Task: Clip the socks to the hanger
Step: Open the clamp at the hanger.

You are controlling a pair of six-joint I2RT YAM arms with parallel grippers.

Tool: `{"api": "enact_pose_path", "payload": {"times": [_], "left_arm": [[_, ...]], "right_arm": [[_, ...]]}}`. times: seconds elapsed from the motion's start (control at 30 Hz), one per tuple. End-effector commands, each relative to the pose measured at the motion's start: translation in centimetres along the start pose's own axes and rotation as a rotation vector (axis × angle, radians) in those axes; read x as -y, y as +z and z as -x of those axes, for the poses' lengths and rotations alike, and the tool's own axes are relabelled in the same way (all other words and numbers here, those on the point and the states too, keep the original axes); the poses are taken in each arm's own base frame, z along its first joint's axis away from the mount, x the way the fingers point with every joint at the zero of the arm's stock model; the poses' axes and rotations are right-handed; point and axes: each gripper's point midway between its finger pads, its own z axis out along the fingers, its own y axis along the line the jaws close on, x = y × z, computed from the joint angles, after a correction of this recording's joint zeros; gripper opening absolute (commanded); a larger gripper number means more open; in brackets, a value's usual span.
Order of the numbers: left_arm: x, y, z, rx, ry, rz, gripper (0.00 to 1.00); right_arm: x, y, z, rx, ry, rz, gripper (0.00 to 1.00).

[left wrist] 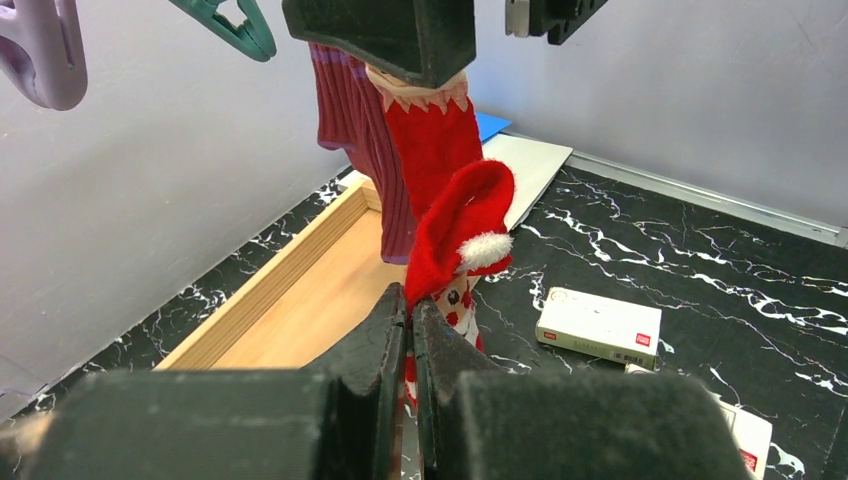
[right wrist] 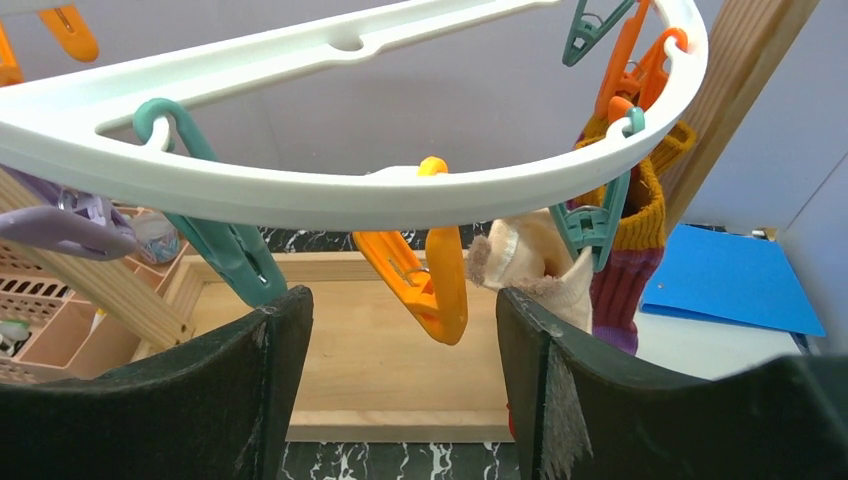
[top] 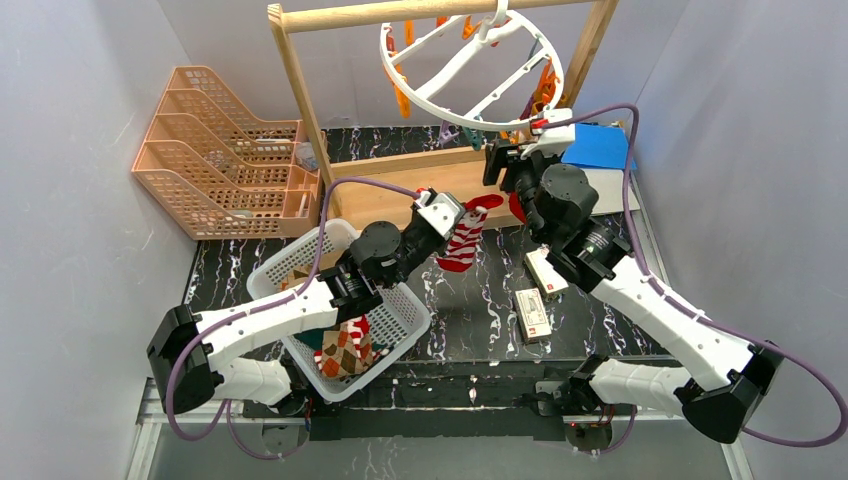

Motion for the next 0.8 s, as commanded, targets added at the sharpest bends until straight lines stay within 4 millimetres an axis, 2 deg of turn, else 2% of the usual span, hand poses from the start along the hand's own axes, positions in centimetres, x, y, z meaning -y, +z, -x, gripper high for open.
{"api": "enact_pose_path", "payload": {"times": [0.0,0.4,0.77], "left_arm": [[-1.0,-0.3,1.8,0.052,-0.008,0.041,0.0],[-1.2,-0.6,1.6,0.05,0.003,0.048,0.0],[-1.2,-0.5,1.6,0.051,0.008,0.049,0.0]], "right_arm": [[0.6,0.0,4.0,0.095,0.059,-0.072,0.74],[0.2,1.1,4.8,0.1,0.079,-0.111,0.67],[0.2,1.2,5.1,0.089,0.08,-0.119,0.49]]}}
